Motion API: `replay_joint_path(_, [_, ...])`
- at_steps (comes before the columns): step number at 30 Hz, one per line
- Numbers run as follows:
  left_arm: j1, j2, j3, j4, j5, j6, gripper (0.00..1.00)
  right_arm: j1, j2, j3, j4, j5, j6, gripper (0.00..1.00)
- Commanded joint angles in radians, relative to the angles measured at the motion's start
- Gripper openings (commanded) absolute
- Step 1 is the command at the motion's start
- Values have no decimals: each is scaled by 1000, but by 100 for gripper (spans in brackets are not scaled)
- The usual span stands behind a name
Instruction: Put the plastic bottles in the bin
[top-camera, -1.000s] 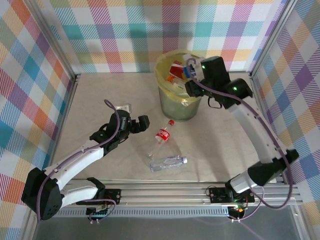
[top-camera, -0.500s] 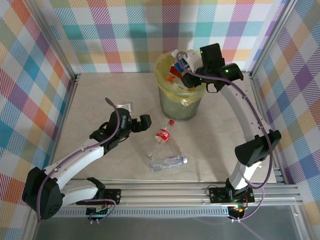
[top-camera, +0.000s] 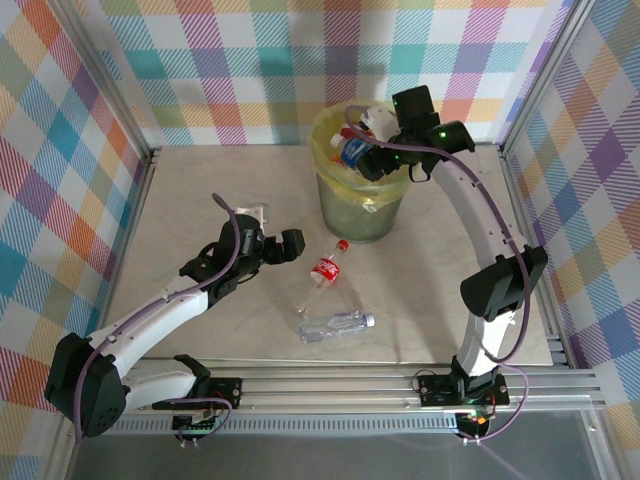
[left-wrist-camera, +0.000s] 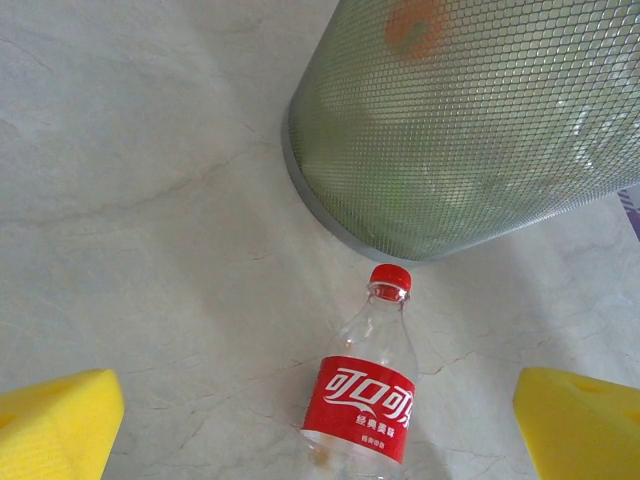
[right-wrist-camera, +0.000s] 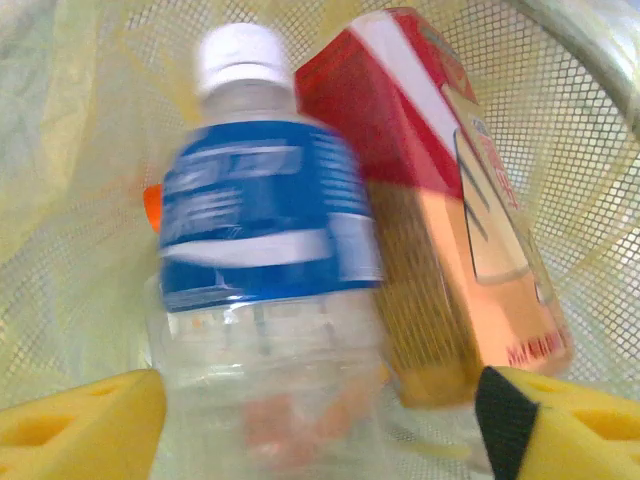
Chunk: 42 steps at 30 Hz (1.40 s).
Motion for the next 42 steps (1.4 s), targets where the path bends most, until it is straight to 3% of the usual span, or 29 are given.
replay_joint_path(1, [-6, 9, 38, -8, 30, 41, 100, -2, -7, -2, 0, -2, -12, 86])
replay_joint_path(12, [-13, 67, 66, -38, 120, 146, 100, -2, -59, 4, 12, -31, 34, 94])
replay_joint_path(18, [-79, 136, 115, -111, 127, 231, 100, -1, -128, -11, 25, -33, 123, 100])
replay_joint_path(27, [-145, 271, 161, -126, 133, 288, 96, -2, -275, -131, 71, 210, 417, 100])
replay_joint_path(33, [-164, 357, 194, -141, 129, 300, 100, -2, -414, -299, 94, 367, 562, 100])
replay_joint_path(42, [-190, 477, 215, -142, 88, 304, 100, -2, -632, -542, 188, 363, 664, 100])
